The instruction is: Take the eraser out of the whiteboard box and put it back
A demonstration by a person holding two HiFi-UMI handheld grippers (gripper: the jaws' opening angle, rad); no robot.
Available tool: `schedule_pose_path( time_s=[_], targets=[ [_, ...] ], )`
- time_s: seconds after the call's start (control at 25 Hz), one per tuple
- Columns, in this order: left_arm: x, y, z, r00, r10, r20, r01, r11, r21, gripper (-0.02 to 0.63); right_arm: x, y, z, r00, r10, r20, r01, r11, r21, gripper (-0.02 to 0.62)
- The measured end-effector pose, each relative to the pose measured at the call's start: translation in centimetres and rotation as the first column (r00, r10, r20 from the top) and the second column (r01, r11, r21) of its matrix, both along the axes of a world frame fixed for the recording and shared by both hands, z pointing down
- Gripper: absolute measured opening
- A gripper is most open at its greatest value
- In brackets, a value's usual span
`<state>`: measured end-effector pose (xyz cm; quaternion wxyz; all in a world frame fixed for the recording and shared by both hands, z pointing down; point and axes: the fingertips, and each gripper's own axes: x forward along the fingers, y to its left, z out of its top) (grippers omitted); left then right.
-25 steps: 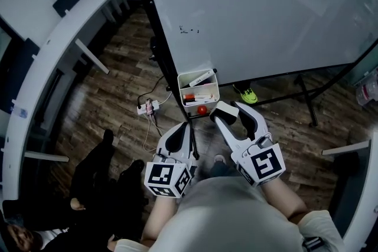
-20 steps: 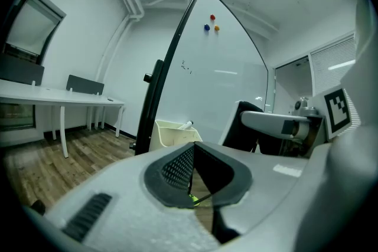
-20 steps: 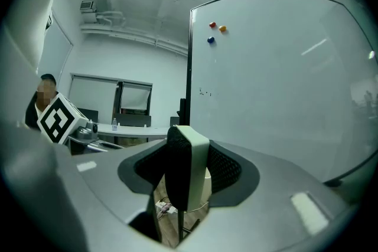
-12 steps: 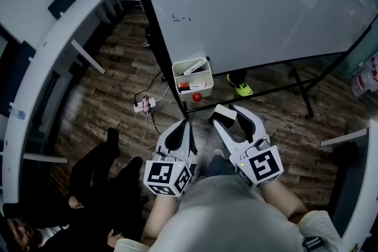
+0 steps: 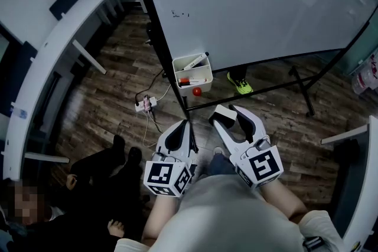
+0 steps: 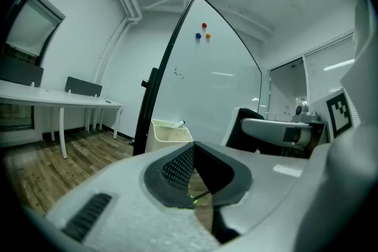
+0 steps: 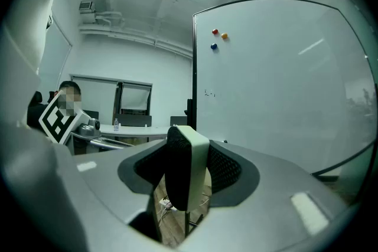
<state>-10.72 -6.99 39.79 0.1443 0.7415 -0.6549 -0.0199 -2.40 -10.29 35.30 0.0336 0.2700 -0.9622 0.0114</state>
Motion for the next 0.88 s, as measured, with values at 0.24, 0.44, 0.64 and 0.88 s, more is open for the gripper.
schedule_pose_path(
  time_s=[0.24, 0.44, 0.64, 0.88],
  targets=[
    [-0.05, 0.55, 0.27, 1.000, -0.009, 0.001, 0.009, 1.000, -0.007, 0.005, -0.07, 0.21, -0.17, 1.000, 0.007, -0.025, -0.008, 1.000, -0.007, 0.204],
    [0.04, 0.74, 0.52, 1.000, -0.013, -0.005, 0.013, 1.000, -0.012, 0.005, -0.42, 0.45, -0.48, 1.000, -0.010, -0.023, 0.010, 1.000, -0.003, 0.204],
    [-0.22, 0.56, 0.61, 1.000, -0.020, -0.007, 0.020, 1.000, -0.013, 0.005, -0.78, 0.24, -0.89, 0.999, -0.028, 0.028, 0.027, 0.999, 0.042, 0.204],
    [-0.27, -0.05, 0.55, 1.000, -0.020, -0.007, 0.020, 1.000, -0.012, 0.005, -0.90, -0.26, -0.80, 0.999, -0.031, 0.025, 0.030, 0.999, 0.042, 0.204]
  ],
)
